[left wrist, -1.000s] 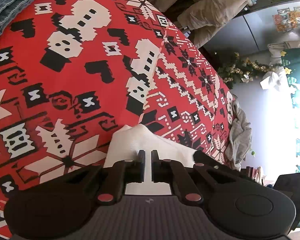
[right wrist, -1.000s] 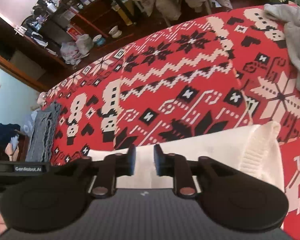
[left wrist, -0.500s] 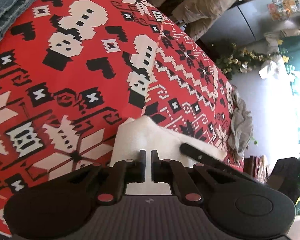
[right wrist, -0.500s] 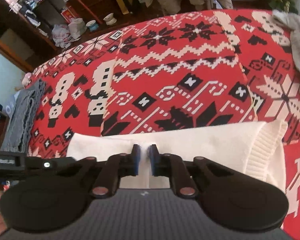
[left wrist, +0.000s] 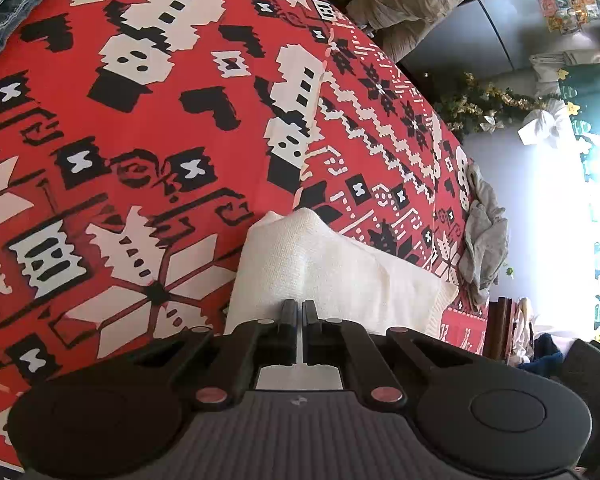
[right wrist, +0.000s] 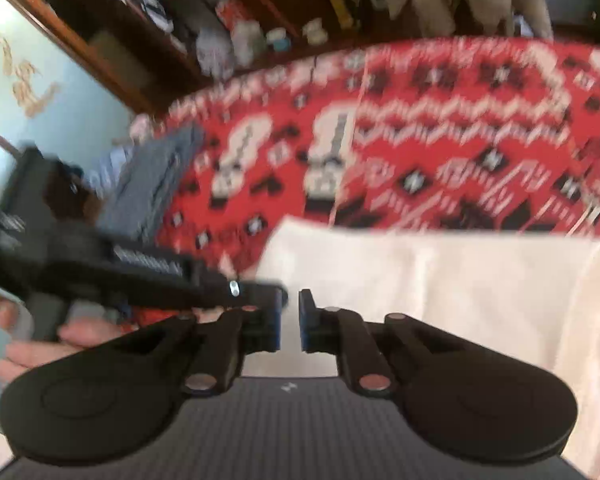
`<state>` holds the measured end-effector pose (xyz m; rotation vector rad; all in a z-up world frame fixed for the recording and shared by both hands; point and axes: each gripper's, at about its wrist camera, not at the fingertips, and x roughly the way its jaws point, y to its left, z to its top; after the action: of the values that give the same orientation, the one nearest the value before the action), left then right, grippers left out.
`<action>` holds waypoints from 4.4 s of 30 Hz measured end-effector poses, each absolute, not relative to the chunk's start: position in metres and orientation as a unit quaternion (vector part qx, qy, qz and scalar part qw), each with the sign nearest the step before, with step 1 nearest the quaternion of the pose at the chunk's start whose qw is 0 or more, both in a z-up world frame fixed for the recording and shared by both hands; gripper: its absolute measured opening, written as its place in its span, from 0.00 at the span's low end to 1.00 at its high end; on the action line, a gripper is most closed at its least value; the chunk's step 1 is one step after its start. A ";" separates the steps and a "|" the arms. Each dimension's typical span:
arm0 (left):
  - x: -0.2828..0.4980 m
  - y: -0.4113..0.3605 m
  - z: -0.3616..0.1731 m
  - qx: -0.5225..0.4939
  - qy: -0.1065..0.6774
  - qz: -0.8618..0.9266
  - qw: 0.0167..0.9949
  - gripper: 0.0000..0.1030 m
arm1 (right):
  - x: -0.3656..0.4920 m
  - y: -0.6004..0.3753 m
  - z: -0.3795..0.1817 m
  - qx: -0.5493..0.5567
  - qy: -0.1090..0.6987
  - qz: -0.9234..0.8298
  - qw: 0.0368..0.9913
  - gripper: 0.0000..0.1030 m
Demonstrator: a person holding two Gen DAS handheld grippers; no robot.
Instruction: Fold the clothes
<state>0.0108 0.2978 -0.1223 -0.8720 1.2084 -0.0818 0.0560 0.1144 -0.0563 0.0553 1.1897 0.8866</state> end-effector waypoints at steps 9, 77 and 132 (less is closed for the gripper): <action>0.003 0.291 -0.116 -0.361 0.571 -0.064 0.735 0.04 | 0.064 0.112 -0.080 0.021 0.583 0.386 0.714 0.00; -0.061 0.244 -0.121 -0.250 0.655 -0.096 0.706 0.03 | 0.006 0.093 -0.084 -0.058 0.631 0.486 0.602 0.00; 0.020 0.286 -0.092 -0.367 0.502 -0.035 0.783 0.06 | 0.113 0.057 -0.076 0.152 0.577 0.401 0.695 0.07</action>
<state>0.0200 0.2860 -0.0916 -0.7917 1.0828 -0.0750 0.1127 0.0569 -0.0762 0.3385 1.2882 0.8940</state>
